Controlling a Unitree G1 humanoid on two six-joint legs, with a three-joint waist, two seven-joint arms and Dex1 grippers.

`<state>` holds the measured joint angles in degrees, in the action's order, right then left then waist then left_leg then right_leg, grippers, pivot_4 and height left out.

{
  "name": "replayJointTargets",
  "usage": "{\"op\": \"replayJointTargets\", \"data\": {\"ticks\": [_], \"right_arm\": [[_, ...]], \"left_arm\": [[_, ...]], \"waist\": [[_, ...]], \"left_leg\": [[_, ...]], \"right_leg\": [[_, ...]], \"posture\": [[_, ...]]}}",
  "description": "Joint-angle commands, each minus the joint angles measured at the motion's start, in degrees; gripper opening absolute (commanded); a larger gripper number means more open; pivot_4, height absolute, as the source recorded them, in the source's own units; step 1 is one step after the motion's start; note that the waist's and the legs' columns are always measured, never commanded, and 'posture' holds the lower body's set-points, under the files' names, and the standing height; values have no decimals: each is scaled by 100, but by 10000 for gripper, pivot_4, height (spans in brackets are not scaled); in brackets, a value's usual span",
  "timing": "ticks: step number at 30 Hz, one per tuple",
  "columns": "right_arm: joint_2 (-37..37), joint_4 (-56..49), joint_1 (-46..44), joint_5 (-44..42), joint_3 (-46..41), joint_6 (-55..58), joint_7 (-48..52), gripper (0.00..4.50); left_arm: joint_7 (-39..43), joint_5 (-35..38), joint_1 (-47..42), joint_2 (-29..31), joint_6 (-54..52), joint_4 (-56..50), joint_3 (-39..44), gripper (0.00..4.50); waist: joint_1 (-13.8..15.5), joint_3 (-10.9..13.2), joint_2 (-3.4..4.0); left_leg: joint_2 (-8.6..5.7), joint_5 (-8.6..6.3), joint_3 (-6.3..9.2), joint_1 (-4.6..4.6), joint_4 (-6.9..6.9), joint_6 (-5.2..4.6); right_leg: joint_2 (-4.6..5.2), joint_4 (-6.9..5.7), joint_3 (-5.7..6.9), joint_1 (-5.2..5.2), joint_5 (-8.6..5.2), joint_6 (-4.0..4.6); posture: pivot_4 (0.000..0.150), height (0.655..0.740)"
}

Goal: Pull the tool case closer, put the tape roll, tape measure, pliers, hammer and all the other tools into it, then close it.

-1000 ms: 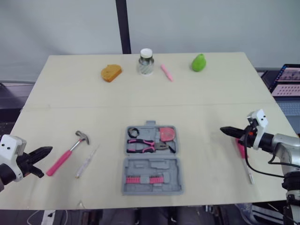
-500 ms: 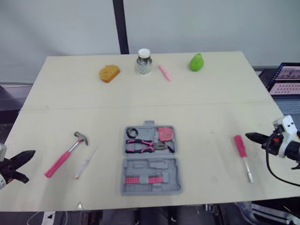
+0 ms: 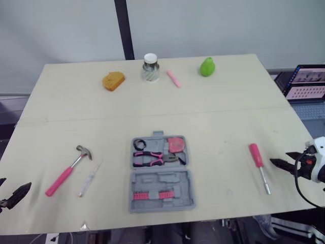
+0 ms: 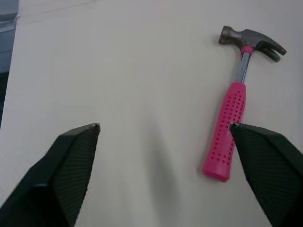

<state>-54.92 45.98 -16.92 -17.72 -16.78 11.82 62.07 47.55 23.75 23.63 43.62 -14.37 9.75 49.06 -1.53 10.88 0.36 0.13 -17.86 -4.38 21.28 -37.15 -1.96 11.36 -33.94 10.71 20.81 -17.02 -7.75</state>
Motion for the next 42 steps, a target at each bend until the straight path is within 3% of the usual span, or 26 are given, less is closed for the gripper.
{"op": "replayJointTargets", "data": {"ticks": [1,9,15,20,28,42], "right_arm": [[-126,-85,-4,-44,-163,-63,78,44766],[-120,-684,-25,-307,-199,120,473,44766],[141,-3569,-192,-1106,516,1494,1047,44766],[573,-5030,-766,-1449,1361,1921,1289,44766],[1041,-5726,-1674,-1565,2165,2074,1513,44766],[1366,-5447,-2343,-1114,2653,1595,1657,44766]], "left_arm": [[-28,24,62,12,197,87,152,44943],[106,-13,-22,49,403,57,-176,44943],[358,73,-110,-272,690,-1028,-959,44943],[160,-12,-82,-754,940,-1613,-1384,44943],[-320,-242,16,-1325,1117,-1889,-1886,44943],[-1099,-879,-413,-1817,1691,-1226,-2573,44943]], "waist": [[0,0,0],[-5,0,0],[0,1,4],[0,0,1],[121,3,-21],[137,0,-45]], "left_leg": [[0,0,0,0,0,1],[-1,-1,-20,6,1,-1],[6,-1,-32,8,-1,-1],[20,-6,-37,18,-2,5],[15,-14,-45,28,-17,-9],[24,-17,-67,30,-43,-12]], "right_leg": [[2,-1,-1,2,0,0],[2,-12,-15,23,0,0],[2,-24,-33,41,1,2],[-17,-34,-33,46,2,3],[-20,-24,-35,50,5,-4],[-23,-52,-58,63,7,-3]], "posture": [[1500,7400],[1500,7400],[1500,7400],[1500,7400],[1500,7400],[1500,7400]]}}
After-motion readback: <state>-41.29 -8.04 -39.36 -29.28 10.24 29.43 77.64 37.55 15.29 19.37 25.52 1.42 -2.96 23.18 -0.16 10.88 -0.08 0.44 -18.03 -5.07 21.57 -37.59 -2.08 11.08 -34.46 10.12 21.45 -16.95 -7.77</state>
